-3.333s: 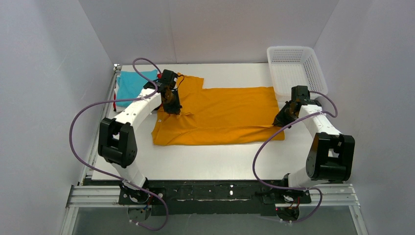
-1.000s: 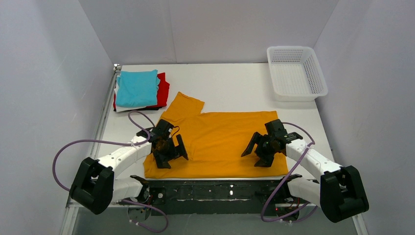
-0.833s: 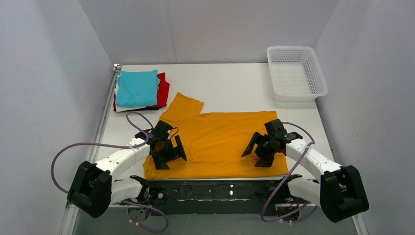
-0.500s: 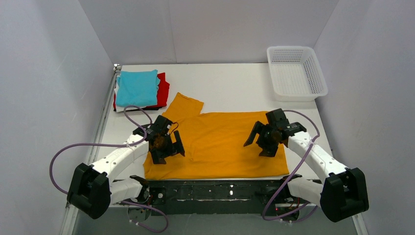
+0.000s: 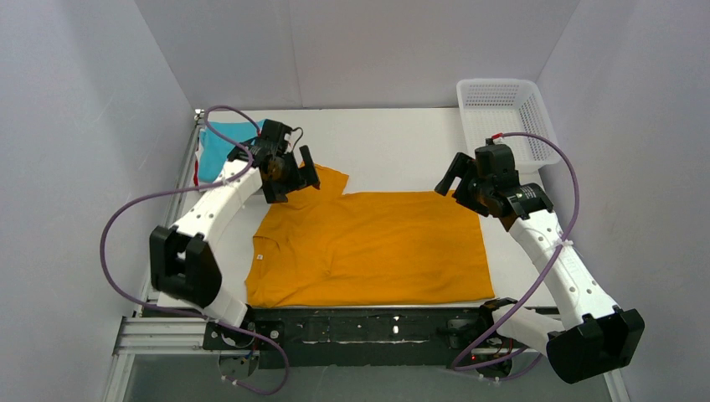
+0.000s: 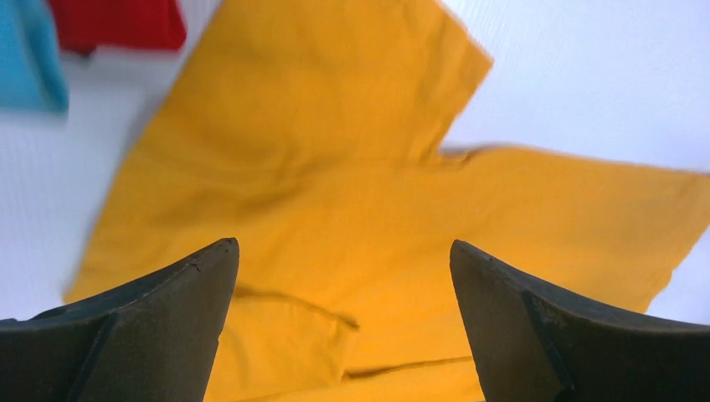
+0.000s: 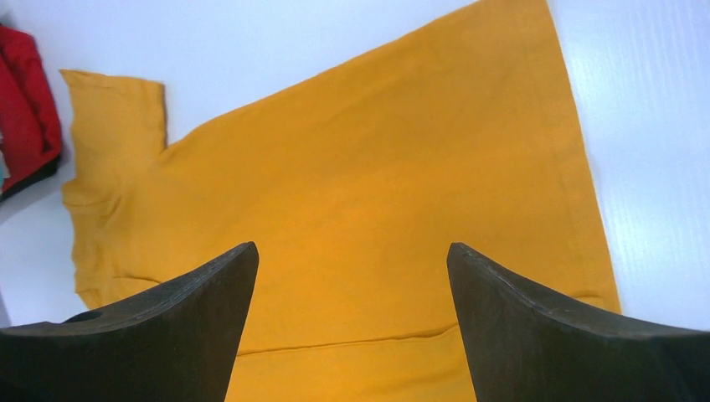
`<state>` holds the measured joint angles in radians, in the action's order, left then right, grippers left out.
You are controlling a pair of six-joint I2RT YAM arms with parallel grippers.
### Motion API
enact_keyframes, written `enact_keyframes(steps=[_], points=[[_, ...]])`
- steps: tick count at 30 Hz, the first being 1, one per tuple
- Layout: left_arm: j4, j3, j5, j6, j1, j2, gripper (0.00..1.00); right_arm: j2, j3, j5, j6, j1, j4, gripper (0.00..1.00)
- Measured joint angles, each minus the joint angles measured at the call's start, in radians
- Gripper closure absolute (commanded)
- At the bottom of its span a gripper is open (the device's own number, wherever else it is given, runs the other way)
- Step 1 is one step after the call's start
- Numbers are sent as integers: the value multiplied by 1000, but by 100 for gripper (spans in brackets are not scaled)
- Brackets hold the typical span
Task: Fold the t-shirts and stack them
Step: Grab the side of the flattened tshirt furthest away from the robot with both arms
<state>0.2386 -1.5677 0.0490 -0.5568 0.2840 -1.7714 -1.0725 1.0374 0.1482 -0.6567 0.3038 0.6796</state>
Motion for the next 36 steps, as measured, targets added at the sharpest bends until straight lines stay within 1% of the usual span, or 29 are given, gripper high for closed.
enact_keyframes(steps=[4, 7, 9, 10, 11, 13, 22, 25, 28, 29, 32, 34, 35, 36], points=[[65, -391, 0, 98, -27, -347, 2, 7, -48, -1, 24, -19, 3, 10], [103, -640, -19, 154, -34, -564, 2, 9, -86, -5, 34, -31, 3, 10], [119, -725, -29, 174, -38, -655, 0, 8, -101, -14, 36, -37, 9, 11], [126, -747, -34, 183, -39, -691, 0, 8, -103, -19, 37, -40, 16, 11], [127, -752, -39, 190, -41, -713, 5, 7, -104, -21, 38, -42, 21, 12], [127, -746, -43, 200, -45, -738, 9, 4, -104, -28, 45, -43, 22, 13], [121, -747, -72, 230, -50, -755, 19, -73, -104, -79, 59, -47, 29, 16], [113, -746, -80, 232, -50, -756, 20, -81, -104, -91, 58, -47, 29, 17], [109, -752, -85, 233, -50, -761, 29, -81, -104, -97, 58, -47, 28, 17], [111, -758, -89, 235, -50, -766, 34, -81, -104, -97, 59, -47, 28, 17], [113, -798, -102, 242, -50, -790, 53, -81, -105, -95, 59, -48, 29, 17], [111, -805, -109, 244, -50, -796, 63, -81, -105, -94, 59, -48, 29, 17], [111, -805, -109, 243, -50, -796, 71, -81, -106, -92, 59, -48, 29, 17], [110, -804, -109, 244, -50, -797, 82, -81, -107, -91, 59, -48, 29, 17]])
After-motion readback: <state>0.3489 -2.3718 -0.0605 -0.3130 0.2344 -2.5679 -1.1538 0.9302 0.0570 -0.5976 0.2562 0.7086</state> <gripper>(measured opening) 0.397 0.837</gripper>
